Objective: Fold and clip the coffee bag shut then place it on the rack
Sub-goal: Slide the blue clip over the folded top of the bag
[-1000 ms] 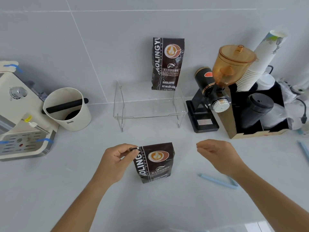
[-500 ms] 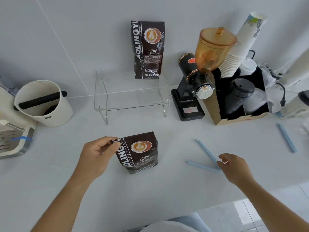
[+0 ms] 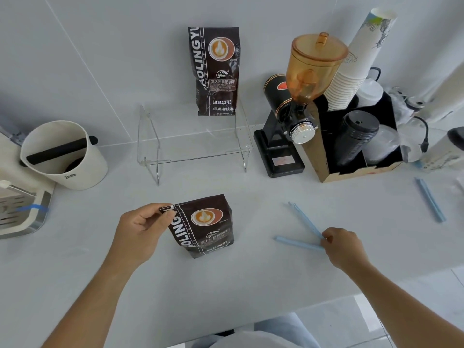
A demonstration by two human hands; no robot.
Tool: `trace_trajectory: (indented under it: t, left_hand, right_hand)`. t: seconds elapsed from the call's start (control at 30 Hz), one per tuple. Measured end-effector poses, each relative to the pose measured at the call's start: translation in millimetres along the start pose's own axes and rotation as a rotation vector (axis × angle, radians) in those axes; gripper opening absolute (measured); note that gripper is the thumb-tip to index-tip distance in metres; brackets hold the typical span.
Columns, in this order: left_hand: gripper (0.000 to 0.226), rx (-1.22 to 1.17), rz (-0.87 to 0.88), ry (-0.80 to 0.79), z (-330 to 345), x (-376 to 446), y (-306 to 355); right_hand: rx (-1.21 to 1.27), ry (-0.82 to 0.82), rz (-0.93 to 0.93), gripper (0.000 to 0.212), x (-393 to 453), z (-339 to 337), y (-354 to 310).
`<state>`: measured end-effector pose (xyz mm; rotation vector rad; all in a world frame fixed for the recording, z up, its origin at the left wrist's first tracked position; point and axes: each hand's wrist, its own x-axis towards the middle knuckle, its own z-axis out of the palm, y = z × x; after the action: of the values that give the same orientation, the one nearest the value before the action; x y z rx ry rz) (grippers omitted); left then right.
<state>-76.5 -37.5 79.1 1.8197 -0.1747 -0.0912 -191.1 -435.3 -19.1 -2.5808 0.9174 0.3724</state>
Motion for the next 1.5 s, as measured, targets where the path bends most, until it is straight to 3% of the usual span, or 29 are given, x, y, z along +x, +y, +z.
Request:
trace_trajectory:
  t: [0.37, 0.67, 0.77, 1.03, 1.5]
  left_hand:
    - [0.026, -0.003, -0.030, -0.024, 0.7, 2.0, 1.7]
    - [0.022, 0.008, -0.028, -0.063, -0.4, 2.3, 0.3]
    - [0.024, -0.015, -0.024, -0.071, -2.5, 2.0, -0.4]
    - [0.020, -0.046, -0.032, -0.084, -3.2, -0.1, -2.5]
    - [0.017, -0.083, -0.051, -0.051, -2.0, 4.1, -11.5]
  right_hand:
    - [0.256, 0.025, -0.155, 0.016, -15.7, -44.6, -52.2]
    - [0.421, 0.026, -0.397, 0.027, -45.5, -98.2, -131.3]
    - [0.430, 0.018, -0.468, 0.013, -52.7, -104.7, -154.4]
    - [0.400, -0.096, -0.582, 0.014, -62.1, -105.1, -200.8]
    - [0.336, -0.205, -0.659, 0.019, -60.3, -93.0, -223.4]
